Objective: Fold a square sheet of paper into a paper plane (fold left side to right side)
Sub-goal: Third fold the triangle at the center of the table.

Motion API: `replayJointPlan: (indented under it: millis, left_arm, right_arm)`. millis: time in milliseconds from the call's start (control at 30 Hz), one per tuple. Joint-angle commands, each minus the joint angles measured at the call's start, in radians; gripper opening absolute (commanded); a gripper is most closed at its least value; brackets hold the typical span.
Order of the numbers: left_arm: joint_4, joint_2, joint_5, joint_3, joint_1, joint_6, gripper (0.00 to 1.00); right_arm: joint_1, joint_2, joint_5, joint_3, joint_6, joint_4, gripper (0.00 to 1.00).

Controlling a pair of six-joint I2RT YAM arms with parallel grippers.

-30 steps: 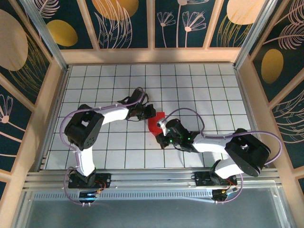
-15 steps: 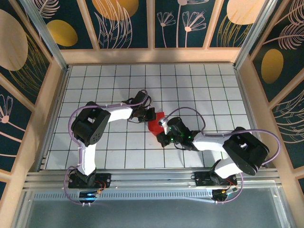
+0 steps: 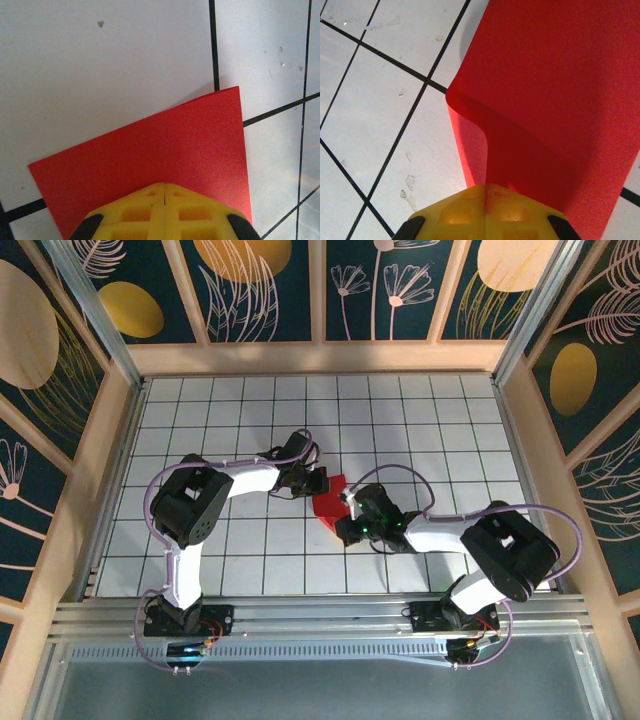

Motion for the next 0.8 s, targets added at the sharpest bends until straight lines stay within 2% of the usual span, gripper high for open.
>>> replayJointPlan:
  millis: [0, 167, 767]
  left_arm:
    - [-0.079, 0.050, -0.057, -0.004, -0.008, 0.033, 0.00]
    - [-0.091, 0.050, -0.072, 0.006, -0.013, 0.066, 0.00]
    - [-0.107, 0.060, -0.090, 0.019, -0.024, 0.089, 0.00]
  right_arm:
    - [-0.016, 0.001, -0.035, 0.029, 0.013, -0.006, 0.00]
    - [-0.034, -0.007, -0.087, 0.034, 0.016, -0.005, 0.00]
    - [-0.091, 0.023, -0.051, 0.071, 0.016, -0.060, 0.00]
